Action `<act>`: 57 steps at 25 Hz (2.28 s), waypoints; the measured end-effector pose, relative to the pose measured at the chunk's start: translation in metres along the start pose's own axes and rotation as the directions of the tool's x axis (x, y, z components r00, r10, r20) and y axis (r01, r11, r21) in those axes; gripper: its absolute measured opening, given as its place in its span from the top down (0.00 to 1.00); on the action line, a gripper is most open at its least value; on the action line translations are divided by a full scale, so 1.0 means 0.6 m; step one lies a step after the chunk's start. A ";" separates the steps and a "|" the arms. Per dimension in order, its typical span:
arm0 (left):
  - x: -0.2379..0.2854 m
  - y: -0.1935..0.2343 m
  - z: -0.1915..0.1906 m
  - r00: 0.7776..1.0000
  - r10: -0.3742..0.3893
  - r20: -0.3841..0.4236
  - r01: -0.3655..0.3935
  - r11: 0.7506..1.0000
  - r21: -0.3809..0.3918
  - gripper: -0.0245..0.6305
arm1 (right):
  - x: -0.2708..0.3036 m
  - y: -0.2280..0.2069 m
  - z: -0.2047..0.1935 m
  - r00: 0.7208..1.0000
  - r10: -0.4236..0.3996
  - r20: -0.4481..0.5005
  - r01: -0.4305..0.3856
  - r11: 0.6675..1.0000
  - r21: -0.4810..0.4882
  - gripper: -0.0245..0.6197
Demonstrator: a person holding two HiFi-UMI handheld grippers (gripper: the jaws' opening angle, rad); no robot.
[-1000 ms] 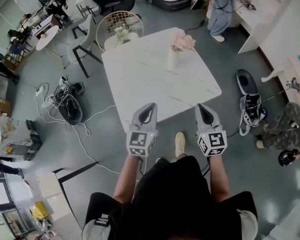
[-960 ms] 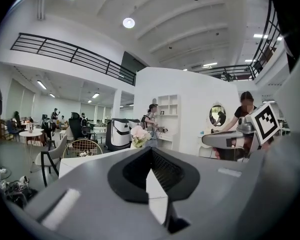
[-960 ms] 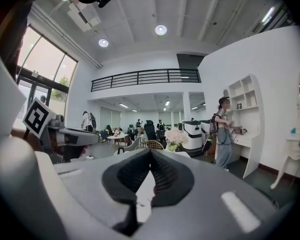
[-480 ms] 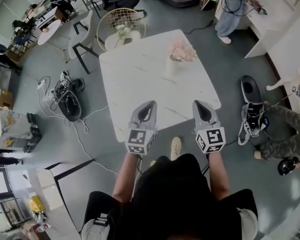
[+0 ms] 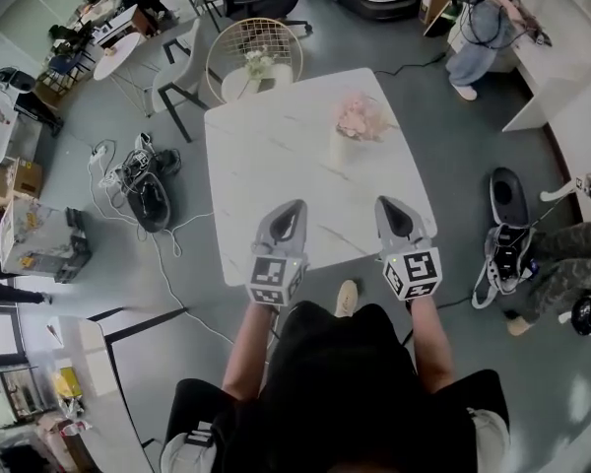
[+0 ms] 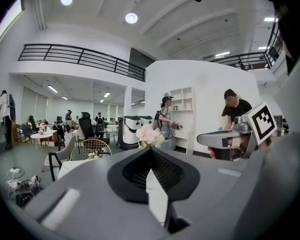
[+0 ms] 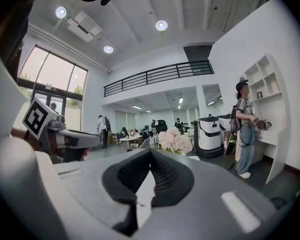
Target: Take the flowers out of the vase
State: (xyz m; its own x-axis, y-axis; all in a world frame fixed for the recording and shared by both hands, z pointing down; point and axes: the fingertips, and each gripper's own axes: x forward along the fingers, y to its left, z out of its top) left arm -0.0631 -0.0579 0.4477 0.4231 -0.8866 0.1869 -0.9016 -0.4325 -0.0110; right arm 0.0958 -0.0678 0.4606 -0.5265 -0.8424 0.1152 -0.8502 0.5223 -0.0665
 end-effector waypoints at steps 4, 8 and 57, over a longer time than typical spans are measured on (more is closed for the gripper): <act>0.013 -0.004 -0.003 1.000 0.021 -0.019 -0.021 1.000 -0.007 0.95 | 0.014 -0.020 -0.006 1.000 0.021 -0.006 -0.021 1.000 0.014 0.96; 0.029 0.005 -0.006 0.999 0.037 -0.031 -0.037 0.999 -0.004 0.95 | 0.033 -0.030 -0.017 0.999 0.036 -0.005 -0.035 0.999 0.030 0.96; 0.278 0.149 -0.112 0.970 -0.151 -0.190 0.137 0.987 -0.085 0.95 | 0.328 -0.132 -0.114 0.999 0.032 -0.007 -0.027 0.928 0.373 0.35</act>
State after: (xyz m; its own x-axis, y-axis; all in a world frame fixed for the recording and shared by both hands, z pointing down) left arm -0.0793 -0.2335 0.5440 0.5291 -0.7639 0.3694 -0.8397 -0.5342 0.0979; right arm 0.0598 -0.2659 0.5564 -0.5537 -0.8240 0.1202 -0.7757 0.4579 -0.4343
